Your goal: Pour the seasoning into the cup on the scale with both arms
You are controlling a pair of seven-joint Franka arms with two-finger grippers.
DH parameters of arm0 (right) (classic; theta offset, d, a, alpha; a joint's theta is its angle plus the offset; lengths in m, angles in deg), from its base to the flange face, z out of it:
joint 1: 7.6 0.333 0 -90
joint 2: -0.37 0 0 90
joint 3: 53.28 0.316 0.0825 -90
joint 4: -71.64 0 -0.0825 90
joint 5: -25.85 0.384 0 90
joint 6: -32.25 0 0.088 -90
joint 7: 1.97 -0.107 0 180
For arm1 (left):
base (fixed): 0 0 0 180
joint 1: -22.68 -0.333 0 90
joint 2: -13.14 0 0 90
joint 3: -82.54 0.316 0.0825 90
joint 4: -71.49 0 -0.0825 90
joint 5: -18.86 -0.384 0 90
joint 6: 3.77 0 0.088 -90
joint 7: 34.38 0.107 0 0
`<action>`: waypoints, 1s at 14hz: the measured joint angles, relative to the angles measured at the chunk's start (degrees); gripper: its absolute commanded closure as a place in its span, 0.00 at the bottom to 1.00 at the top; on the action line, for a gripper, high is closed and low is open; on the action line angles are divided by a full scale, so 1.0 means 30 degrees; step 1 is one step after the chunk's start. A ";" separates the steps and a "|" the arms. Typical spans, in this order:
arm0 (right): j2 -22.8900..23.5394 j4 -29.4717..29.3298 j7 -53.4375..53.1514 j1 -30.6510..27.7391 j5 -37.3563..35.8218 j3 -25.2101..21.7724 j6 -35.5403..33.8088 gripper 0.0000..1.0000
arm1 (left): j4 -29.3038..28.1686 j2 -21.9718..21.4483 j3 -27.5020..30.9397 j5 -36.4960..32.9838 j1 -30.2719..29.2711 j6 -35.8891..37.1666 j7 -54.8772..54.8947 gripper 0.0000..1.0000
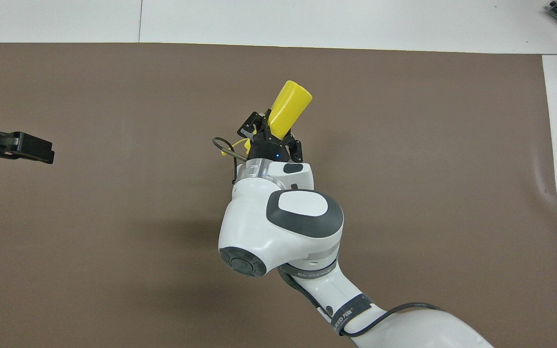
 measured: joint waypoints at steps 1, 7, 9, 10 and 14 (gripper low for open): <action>-0.0272 -0.0035 0.0018 -0.0207 0.1457 -0.0003 0.0250 1.00 | 0.0000 0.0000 0.0000 0.0000 0.0000 0.0000 0.0004 0.00; -0.1652 -0.0105 0.0236 -0.0641 1.1534 -0.0012 0.0684 1.00 | 0.0000 -0.0002 0.0000 0.0000 0.0001 0.0000 0.0010 0.00; -0.2101 -0.0111 0.0529 -0.0861 1.4283 -0.0016 0.0210 1.00 | -0.0001 -0.0002 0.0000 0.0000 0.0001 0.0000 0.0010 0.00; -0.2228 -0.0110 0.0736 -0.0912 1.5331 -0.0015 -0.0301 1.00 | -0.0001 -0.0003 0.0000 0.0000 0.0001 0.0000 0.0010 0.00; -0.2308 -0.0111 0.1268 -0.1562 1.9508 -0.0029 -0.1172 1.00 | -0.0001 -0.0003 0.0000 0.0000 0.0001 0.0000 0.0009 0.00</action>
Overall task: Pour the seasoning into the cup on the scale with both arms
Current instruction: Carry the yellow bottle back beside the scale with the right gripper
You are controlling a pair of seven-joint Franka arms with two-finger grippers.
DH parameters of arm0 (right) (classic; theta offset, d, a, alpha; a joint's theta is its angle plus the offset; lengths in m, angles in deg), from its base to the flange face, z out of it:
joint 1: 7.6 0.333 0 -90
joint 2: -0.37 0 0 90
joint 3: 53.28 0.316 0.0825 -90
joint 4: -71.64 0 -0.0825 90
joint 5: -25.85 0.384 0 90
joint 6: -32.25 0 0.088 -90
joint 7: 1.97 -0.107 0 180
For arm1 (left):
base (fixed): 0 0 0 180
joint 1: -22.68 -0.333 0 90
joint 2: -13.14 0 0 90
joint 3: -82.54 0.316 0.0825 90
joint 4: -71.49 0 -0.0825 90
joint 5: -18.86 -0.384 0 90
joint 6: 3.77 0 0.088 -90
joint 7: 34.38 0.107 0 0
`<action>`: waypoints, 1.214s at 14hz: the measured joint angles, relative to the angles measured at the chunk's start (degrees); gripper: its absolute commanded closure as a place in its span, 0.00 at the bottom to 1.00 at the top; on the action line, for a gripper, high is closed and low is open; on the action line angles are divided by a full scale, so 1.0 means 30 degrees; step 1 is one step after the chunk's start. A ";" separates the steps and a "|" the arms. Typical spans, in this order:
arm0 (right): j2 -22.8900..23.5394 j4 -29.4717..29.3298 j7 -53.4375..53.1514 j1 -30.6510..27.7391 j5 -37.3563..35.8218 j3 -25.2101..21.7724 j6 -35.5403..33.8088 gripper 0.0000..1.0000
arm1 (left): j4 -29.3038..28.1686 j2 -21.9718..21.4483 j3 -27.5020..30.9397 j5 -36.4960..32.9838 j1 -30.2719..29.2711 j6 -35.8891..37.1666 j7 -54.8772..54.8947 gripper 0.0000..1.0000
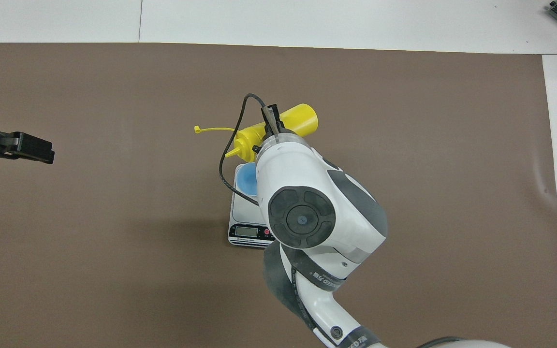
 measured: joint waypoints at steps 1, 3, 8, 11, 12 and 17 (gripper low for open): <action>-0.0005 -0.0001 0.0228 -0.0266 0.0848 0.0001 -0.0194 1.00 | -0.0004 0.0000 0.0000 0.0000 0.0000 0.0000 -0.0005 0.00; -0.0005 0.0000 0.0865 -0.0952 0.3215 -0.0012 -0.0484 1.00 | -0.0043 0.0000 0.0000 0.0000 0.0000 -0.0001 -0.0087 0.00; -0.0008 0.0096 0.4386 -0.3105 0.8465 -0.0044 -0.2299 1.00 | -0.0147 -0.0003 0.0001 0.0068 0.0000 -0.0047 -0.0294 0.00; -0.0158 0.0608 0.7460 -0.4723 1.1403 -0.0061 -0.3349 1.00 | -0.0265 -0.0036 -0.0001 0.0211 0.0000 -0.0241 -0.0358 0.00; -0.0352 0.1114 0.8813 -0.5303 1.2181 -0.0066 -0.3606 1.00 | -0.0269 -0.0041 -0.0002 0.0211 0.0001 -0.0242 -0.0325 0.00; -0.1419 0.4285 1.5063 -0.8388 1.5639 -0.0109 -0.5082 1.00 | -0.0275 -0.0085 -0.0009 0.0211 0.0004 -0.0242 -0.0259 0.00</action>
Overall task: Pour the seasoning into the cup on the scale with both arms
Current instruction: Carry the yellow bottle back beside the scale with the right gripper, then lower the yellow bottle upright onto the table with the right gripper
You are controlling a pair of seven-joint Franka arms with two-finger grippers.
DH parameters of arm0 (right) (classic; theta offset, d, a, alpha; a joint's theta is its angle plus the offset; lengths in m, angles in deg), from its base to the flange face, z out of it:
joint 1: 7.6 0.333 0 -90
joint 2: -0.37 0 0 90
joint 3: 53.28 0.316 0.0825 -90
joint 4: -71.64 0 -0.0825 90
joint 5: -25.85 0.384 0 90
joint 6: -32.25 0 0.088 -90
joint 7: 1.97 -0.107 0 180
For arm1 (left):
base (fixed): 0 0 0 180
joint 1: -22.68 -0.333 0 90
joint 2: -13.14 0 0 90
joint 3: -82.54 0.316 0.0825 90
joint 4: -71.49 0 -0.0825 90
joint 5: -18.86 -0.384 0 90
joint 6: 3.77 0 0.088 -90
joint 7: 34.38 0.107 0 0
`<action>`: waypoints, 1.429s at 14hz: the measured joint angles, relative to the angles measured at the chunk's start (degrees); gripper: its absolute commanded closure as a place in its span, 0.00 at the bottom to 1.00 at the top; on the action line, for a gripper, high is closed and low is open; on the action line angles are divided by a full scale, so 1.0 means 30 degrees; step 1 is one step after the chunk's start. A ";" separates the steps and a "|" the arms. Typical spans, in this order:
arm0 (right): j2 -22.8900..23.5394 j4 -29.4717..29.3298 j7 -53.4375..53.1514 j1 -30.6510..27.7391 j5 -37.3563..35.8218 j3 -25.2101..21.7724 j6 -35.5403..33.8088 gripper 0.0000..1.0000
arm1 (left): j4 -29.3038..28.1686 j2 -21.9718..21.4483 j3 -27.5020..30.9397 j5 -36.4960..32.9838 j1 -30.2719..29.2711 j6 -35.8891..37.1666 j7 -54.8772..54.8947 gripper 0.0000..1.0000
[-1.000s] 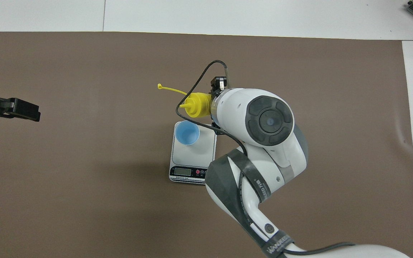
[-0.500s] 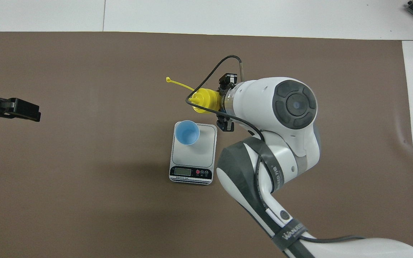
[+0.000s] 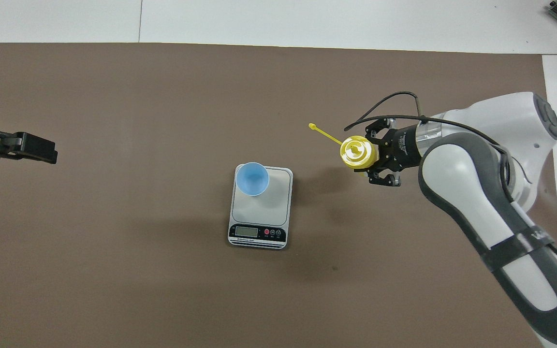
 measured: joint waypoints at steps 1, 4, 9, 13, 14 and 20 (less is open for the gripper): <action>-0.0178 0.0462 0.0996 -0.0594 0.0592 -0.0006 -0.0317 1.00 | -0.0005 -0.0001 -0.0002 0.0000 0.0001 0.0000 0.0001 0.00; -0.0624 0.1720 0.3648 -0.2070 0.2036 -0.0008 -0.1254 1.00 | -0.0025 -0.0012 -0.0015 0.0000 0.0006 0.0000 0.0006 0.00; -0.0638 0.2984 0.7028 -0.4886 0.2768 -0.0022 -0.3087 1.00 | -0.0074 -0.0019 -0.0021 0.0000 0.0008 -0.0001 0.0008 0.00; -0.0395 0.3316 0.9696 -0.6050 0.2812 -0.0027 -0.3810 0.54 | -0.0102 -0.0022 -0.0041 0.0000 0.0009 -0.0003 0.0008 0.00; -0.0332 0.3409 1.0154 -0.6088 0.2834 -0.0027 -0.3811 0.36 | -0.0111 -0.0022 -0.0045 0.0000 0.0009 -0.0007 0.0008 0.00; -0.0288 0.3513 1.0428 -0.6100 0.2854 -0.0028 -0.3797 0.05 | -0.0160 -0.0036 -0.0049 0.0000 0.0009 -0.0040 0.0008 0.00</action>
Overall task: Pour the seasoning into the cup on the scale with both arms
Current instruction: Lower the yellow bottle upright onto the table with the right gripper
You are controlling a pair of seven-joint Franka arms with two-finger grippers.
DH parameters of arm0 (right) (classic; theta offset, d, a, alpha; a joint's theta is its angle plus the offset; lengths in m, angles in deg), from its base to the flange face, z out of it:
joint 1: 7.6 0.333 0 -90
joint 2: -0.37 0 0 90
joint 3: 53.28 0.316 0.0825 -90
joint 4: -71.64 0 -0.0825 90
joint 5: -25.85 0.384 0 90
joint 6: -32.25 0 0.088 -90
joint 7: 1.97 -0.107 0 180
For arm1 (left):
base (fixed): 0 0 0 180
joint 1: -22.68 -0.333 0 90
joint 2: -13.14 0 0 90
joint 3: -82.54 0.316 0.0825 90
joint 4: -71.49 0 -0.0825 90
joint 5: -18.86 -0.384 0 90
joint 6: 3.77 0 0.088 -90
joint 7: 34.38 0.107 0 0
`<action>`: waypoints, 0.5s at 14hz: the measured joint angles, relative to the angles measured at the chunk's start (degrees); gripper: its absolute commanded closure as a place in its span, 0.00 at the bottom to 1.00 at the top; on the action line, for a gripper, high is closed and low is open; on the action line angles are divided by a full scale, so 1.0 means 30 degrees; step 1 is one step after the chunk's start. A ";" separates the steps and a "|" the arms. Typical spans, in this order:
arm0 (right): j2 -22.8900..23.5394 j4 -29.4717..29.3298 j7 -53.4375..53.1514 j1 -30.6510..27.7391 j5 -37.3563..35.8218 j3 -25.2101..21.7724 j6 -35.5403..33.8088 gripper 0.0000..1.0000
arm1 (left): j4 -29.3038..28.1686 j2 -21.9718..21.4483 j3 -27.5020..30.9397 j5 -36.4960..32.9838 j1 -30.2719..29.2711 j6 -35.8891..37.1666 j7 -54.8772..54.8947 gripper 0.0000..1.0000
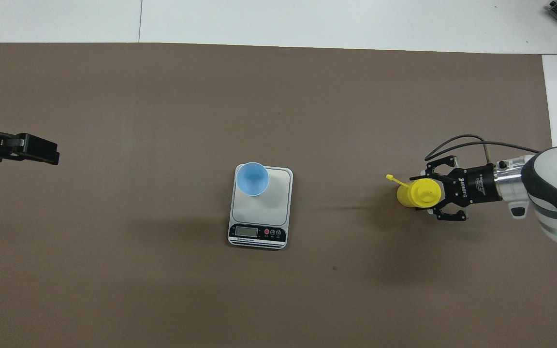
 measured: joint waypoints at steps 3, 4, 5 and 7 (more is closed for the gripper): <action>-0.0039 -0.0080 0.0004 -0.0071 -0.0652 -0.0025 0.0068 0.00 | -0.0018 -0.0012 0.0000 0.0000 0.0000 -0.0015 0.0000 0.00; -0.0082 -0.0129 0.0004 -0.0144 -0.1029 -0.0045 0.0129 0.00 | -0.0025 -0.0015 0.0000 0.0000 0.0000 -0.0017 0.0000 0.00; -0.0145 -0.0174 0.0004 -0.0242 -0.1545 -0.0107 0.0172 0.00 | -0.0031 -0.0019 -0.0001 0.0000 0.0000 -0.0019 0.0000 0.00; -0.0323 -0.0399 0.0079 -0.0488 -0.3271 -0.0210 0.0188 0.00 | -0.0037 -0.0025 -0.0001 0.0000 0.0000 -0.0031 0.0000 0.00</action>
